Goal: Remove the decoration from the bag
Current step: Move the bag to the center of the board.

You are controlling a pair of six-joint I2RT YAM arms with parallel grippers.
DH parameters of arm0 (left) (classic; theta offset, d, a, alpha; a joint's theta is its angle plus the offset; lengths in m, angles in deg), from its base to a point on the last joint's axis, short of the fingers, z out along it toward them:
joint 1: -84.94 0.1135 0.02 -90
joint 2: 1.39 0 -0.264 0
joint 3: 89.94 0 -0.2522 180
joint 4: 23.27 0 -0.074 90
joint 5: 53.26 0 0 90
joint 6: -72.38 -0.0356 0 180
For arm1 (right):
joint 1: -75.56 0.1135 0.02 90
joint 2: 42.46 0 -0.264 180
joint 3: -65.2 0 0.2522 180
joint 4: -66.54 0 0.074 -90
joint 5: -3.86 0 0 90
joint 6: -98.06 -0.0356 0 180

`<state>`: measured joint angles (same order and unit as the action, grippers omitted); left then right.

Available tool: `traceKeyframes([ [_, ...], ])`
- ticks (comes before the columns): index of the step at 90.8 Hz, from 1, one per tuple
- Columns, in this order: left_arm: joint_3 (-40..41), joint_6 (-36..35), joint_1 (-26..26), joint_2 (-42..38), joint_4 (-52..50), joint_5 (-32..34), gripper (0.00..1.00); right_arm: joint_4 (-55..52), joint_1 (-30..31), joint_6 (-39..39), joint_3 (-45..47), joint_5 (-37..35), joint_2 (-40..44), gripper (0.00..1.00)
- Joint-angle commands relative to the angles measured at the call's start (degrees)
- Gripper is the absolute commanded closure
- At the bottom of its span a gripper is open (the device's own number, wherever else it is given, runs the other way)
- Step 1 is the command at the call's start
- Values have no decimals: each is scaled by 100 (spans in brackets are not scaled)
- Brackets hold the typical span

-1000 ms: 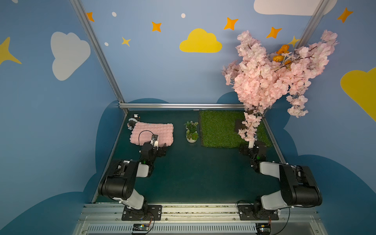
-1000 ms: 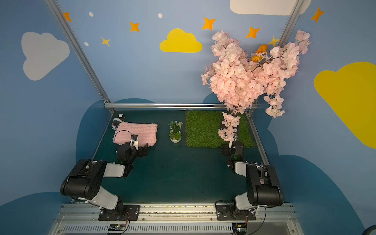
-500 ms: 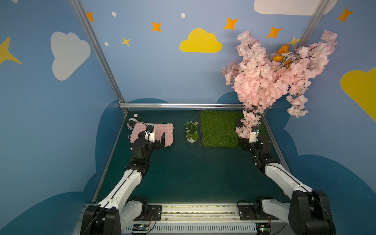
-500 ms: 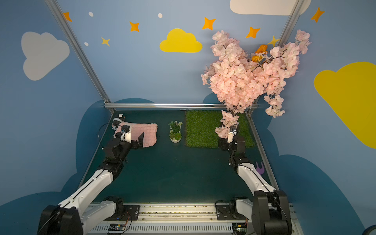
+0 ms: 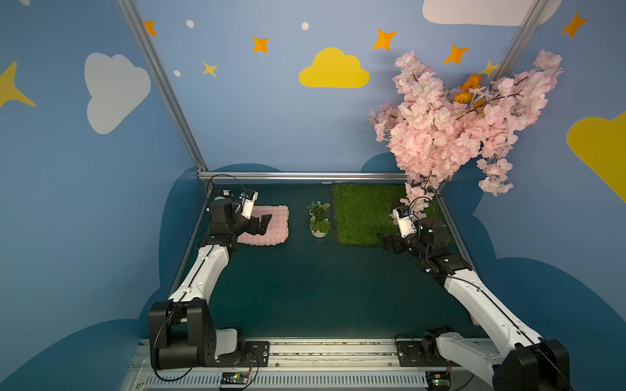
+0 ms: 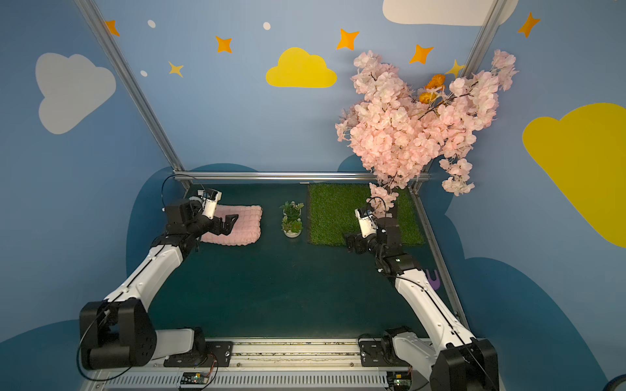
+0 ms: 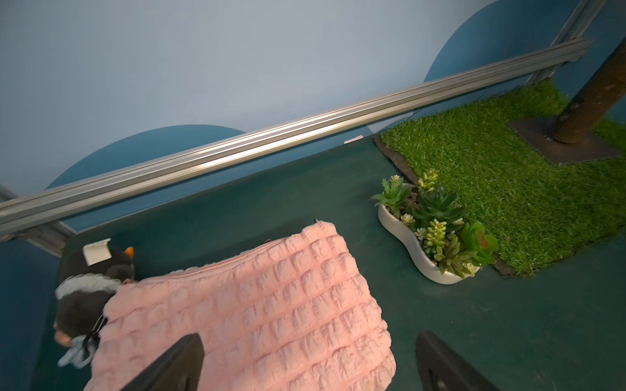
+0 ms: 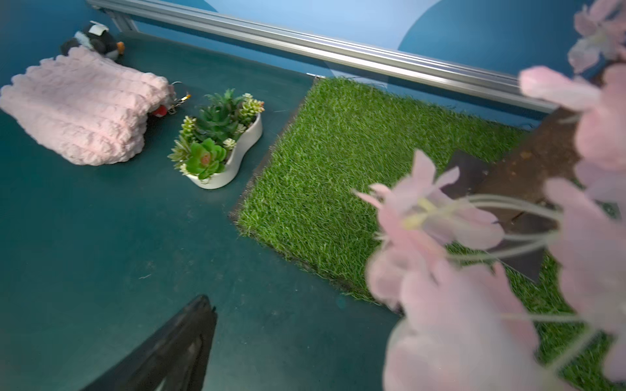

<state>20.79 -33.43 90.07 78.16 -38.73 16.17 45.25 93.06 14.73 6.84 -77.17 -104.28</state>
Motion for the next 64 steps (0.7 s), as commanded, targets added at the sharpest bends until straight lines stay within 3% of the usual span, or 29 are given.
traceKeyframes([
  [1, -712, -752, 59, 614, -846, -852, 0, -463, 271, 285, -239, 261, -205, 2],
  [23, -2117, -1511, 112, 2047, -1796, -1242, 1, -660, 844, 416, -558, 178, -630, 2],
  [47, -3261, -1988, -5, 3308, -2385, -1047, 2, -803, 1104, 543, -856, 9, -1083, 2],
  [64, -4497, -2269, -97, 4162, -2912, -816, 2, -898, 1147, 608, -1022, 3, -1366, 2],
])
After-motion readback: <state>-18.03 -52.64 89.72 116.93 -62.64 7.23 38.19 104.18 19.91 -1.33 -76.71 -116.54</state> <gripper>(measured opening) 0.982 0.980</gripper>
